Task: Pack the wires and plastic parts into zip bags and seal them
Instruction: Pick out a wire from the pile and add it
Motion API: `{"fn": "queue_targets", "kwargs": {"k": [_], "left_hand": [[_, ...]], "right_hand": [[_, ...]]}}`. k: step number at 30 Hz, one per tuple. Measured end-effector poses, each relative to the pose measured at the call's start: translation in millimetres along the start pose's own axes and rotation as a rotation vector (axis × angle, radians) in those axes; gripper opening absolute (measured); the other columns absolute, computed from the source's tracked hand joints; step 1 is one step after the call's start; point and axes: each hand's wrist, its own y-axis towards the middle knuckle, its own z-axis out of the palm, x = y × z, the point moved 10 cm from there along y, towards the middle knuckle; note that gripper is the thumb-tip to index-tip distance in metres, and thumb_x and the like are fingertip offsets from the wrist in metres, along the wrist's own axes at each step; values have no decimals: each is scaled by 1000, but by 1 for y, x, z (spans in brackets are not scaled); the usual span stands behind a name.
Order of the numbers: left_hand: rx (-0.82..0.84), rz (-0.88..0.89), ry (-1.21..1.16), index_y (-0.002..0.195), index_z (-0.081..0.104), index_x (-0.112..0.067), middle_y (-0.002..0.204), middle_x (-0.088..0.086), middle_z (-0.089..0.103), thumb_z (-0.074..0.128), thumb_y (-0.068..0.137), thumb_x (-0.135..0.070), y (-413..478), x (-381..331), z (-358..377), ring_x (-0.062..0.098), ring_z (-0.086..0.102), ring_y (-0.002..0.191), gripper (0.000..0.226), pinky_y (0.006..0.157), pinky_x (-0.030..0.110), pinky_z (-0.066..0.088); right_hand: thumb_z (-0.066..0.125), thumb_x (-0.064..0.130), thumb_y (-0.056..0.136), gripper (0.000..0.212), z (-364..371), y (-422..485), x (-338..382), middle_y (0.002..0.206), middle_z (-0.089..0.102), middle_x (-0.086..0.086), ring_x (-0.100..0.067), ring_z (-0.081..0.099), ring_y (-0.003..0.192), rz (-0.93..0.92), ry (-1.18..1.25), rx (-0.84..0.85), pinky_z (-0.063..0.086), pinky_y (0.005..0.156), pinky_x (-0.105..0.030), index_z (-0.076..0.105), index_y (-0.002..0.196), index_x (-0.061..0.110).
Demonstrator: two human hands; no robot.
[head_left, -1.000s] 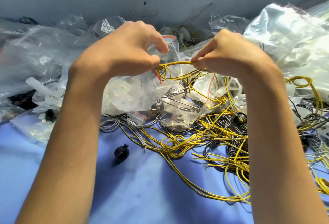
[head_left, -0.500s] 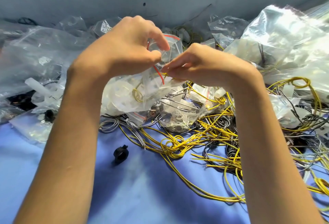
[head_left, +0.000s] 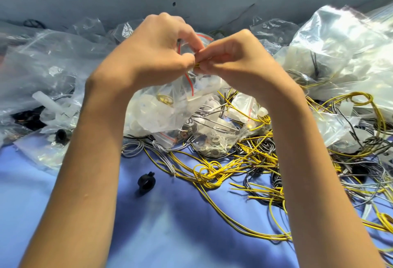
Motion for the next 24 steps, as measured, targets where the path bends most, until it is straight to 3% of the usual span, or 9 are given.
{"fn": "queue_targets", "kwargs": {"k": [3, 6, 8, 10, 14, 17, 19, 21, 24], "left_hand": [[-44, -18, -28, 90, 64, -33, 70, -19, 44, 55, 77, -3, -1, 2, -5, -9, 46, 53, 34, 53, 3, 30], [-64, -46, -39, 95, 66, -31, 69, -16, 45, 54, 77, -3, 0, 8, -7, -9, 45, 52, 35, 52, 3, 30], [-41, -66, -27, 98, 69, -27, 69, -13, 46, 55, 77, -6, 0, 12, -5, -8, 45, 52, 33, 51, 4, 30], [-49, -106, -29, 97, 71, -26, 65, -13, 47, 58, 78, -9, -1, 18, -5, -8, 46, 49, 28, 49, 3, 31], [-289, -292, -53, 91, 74, -28, 64, -4, 61, 61, 76, -19, -6, 42, -29, -6, 57, 57, 22, 55, 2, 37], [-411, -385, -43, 96, 75, -25, 92, 13, 71, 60, 76, -21, -15, 59, -42, 23, 65, 90, 25, 75, 21, 44], [-429, -423, -30, 98, 74, -25, 96, 13, 70, 60, 76, -22, -18, 68, -45, 28, 64, 95, 27, 79, 25, 46], [-434, -448, -18, 99, 74, -25, 97, 12, 70, 60, 76, -23, -19, 73, -47, 27, 64, 95, 28, 79, 25, 46], [-450, -457, -16, 100, 74, -25, 97, 11, 70, 60, 77, -23, -19, 73, -45, 25, 64, 95, 27, 76, 20, 41]], "right_hand": [[67, 3, 82, 16, 5, 1, 2, 86, 74, -11, -14, 67, 84, -13, 33, -11, 53, 86, -41, 76, 93, 8], [64, 13, 87, 15, 37, -5, 9, 61, 57, -8, 0, 38, 57, -51, -163, 267, 35, 52, -22, 74, 87, 2], [59, 16, 90, 23, 51, -10, 9, 74, 58, -24, -8, 33, 62, -56, -262, 381, 29, 53, -29, 68, 93, -5], [56, 14, 91, 21, 52, -12, 10, 87, 64, -26, -13, 38, 68, -61, -287, 401, 37, 57, -33, 71, 97, 2], [58, 21, 94, 18, 12, -2, 11, 88, 70, 1, -2, 56, 73, -46, -50, 59, 47, 71, -22, 73, 103, 16], [57, 21, 92, 16, -34, -1, 3, 97, 69, 0, -1, 58, 78, -10, -48, -352, 44, 74, -13, 70, 101, 14], [57, 21, 90, 14, -44, -3, -4, 89, 67, 2, -5, 56, 77, 51, -172, -425, 41, 69, -17, 68, 94, 14], [57, 25, 89, 16, -28, 0, -15, 84, 68, 0, -12, 58, 78, 125, -301, -220, 41, 66, -22, 69, 90, 14], [62, 37, 89, 25, 31, -13, -31, 101, 70, -1, -17, 63, 93, 197, -504, 355, 50, 79, -28, 71, 103, 19]]}}
